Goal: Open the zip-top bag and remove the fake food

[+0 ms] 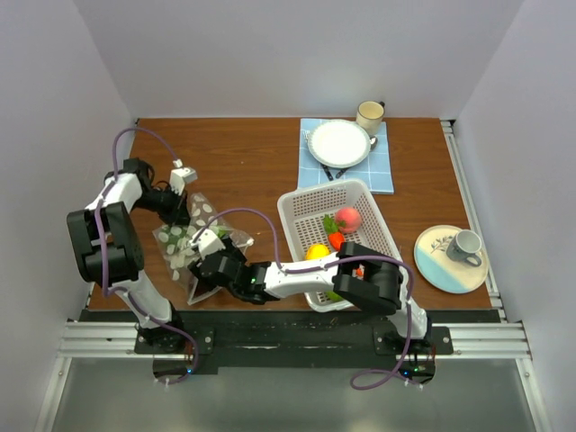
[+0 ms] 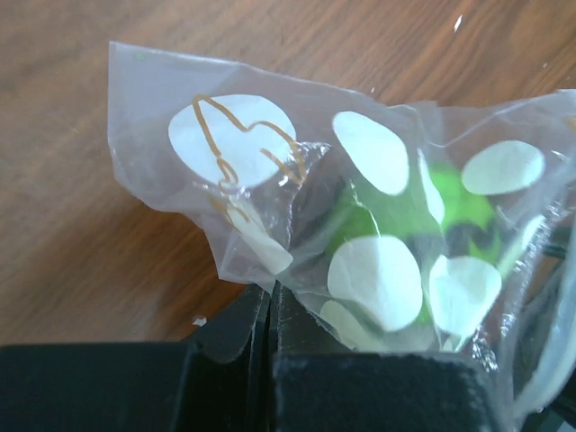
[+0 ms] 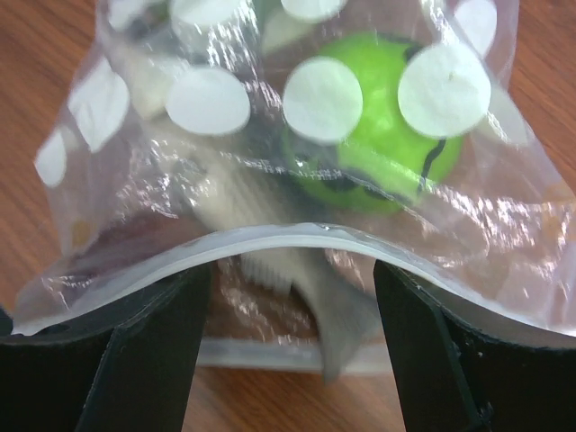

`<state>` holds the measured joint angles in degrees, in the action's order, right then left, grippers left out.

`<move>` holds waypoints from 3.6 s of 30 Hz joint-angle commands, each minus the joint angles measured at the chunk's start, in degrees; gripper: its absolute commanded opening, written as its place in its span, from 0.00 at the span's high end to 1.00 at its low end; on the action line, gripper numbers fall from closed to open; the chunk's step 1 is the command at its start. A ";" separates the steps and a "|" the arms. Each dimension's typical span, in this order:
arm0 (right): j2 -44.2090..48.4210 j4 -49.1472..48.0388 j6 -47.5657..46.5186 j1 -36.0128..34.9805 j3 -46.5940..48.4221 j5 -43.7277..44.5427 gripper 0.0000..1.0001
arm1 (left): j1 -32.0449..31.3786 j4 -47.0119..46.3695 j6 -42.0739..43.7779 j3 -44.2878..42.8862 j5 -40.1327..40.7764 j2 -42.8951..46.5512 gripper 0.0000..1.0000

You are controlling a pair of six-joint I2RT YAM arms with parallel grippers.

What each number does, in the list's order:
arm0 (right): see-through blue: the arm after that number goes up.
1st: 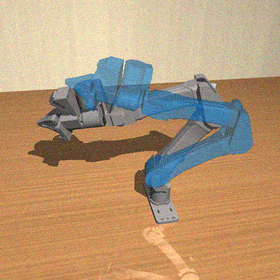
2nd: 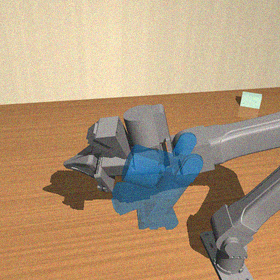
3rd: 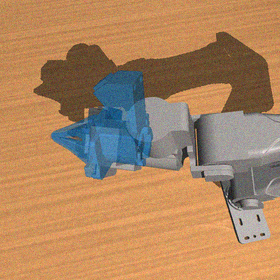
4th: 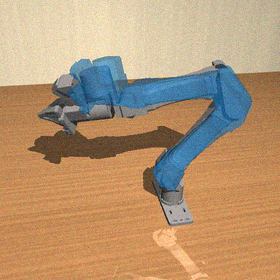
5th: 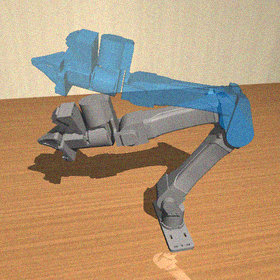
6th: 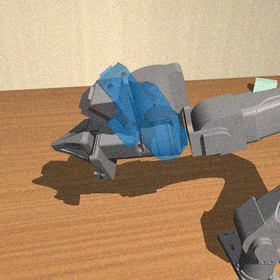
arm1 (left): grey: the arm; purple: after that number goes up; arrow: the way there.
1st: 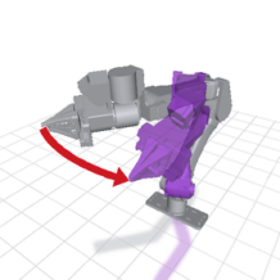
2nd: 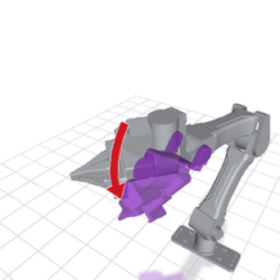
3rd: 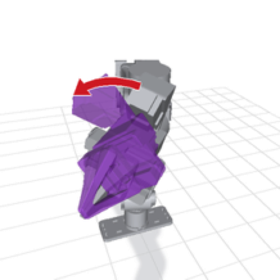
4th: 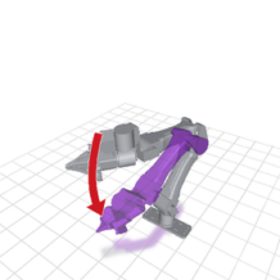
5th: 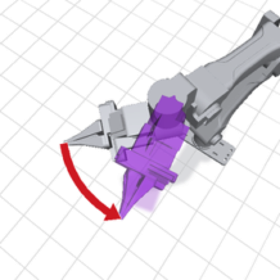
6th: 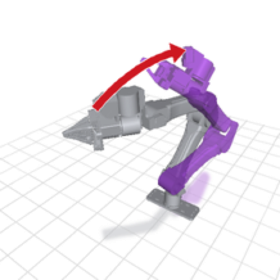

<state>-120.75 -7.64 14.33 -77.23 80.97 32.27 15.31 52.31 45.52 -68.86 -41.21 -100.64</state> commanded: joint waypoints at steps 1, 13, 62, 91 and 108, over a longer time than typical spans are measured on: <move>0.08 -5.45 1.32 -0.11 -0.46 -6.15 0.22 | -0.11 -3.26 -1.13 1.97 1.30 -0.78 0.97; -1.68 -6.52 1.14 -0.20 -0.37 -14.79 0.13 | -0.54 -4.77 -2.63 1.27 3.33 -0.17 0.78; 27.84 34.27 3.07 4.72 -8.98 -16.19 0.89 | -1.77 -11.88 -8.69 -6.02 10.01 -5.44 0.92; 45.60 51.94 19.43 13.34 -17.96 14.49 0.16 | -1.69 -10.66 -8.78 -3.56 9.66 -1.31 0.94; 34.36 26.21 -7.74 -0.02 -11.44 -21.09 0.01 | -1.69 -10.04 -9.13 -3.21 8.96 -0.08 0.93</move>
<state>-81.87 25.91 11.18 -77.08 70.19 23.38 13.21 41.71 37.04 -72.29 -30.85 -103.26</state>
